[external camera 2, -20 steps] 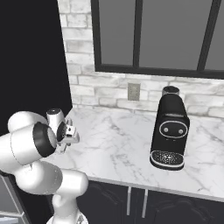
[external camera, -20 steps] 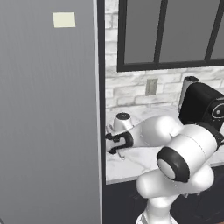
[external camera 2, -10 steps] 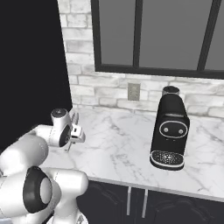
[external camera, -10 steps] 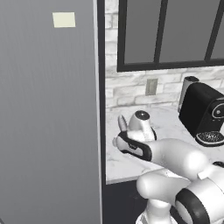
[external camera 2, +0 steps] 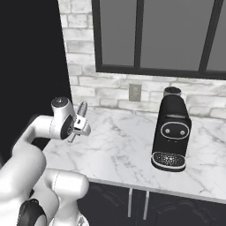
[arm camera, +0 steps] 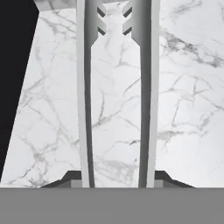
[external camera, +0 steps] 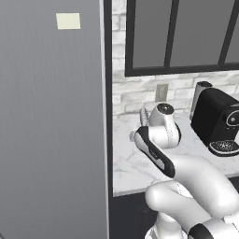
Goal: Pick up the tongs from the counter and place them near the plate next to the oven.
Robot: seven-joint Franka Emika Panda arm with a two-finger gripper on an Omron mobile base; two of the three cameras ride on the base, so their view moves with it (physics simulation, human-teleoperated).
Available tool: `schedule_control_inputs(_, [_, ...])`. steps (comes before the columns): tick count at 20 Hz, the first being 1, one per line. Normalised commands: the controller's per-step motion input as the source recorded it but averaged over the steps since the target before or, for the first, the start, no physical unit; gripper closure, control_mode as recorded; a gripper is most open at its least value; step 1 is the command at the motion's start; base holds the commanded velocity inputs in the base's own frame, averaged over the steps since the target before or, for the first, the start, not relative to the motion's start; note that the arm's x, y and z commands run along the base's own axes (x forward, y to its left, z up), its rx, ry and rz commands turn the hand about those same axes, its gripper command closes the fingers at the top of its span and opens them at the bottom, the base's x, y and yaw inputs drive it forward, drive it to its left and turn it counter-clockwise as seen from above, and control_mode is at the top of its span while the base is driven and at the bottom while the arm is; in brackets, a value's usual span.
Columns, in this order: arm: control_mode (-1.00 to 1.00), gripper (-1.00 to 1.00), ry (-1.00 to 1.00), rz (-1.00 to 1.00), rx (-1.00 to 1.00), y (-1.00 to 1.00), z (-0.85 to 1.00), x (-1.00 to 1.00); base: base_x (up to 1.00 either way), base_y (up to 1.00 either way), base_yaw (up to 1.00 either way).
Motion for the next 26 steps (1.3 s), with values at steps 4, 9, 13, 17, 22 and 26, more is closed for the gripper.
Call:
schedule_control_inputs(4, [-1.0,1.0,0.01,-0.12,0.0,-0.02,0.72,0.0,0.0,0.0,0.0])
schedule_control_inputs(9, [-1.0,1.0,-0.01,-0.13,0.0,0.0,0.41,-0.01,0.0,0.0,0.0])
schedule_control_inputs(13, [-1.0,1.0,-0.01,-0.01,0.0,0.0,0.02,-0.01,0.0,0.0,0.0])
schedule_control_inputs(17, [-1.0,1.0,-0.1,-0.01,0.0,0.0,0.0,-0.16,0.0,0.0,0.0])
schedule_control_inputs(22, [-1.0,1.0,-0.38,-0.22,-0.02,0.0,0.22,-0.54,0.0,0.0,0.0])
schedule_control_inputs(26, [-1.0,1.0,-0.26,-0.27,-0.02,0.0,0.36,-0.35,0.0,0.0,0.0])
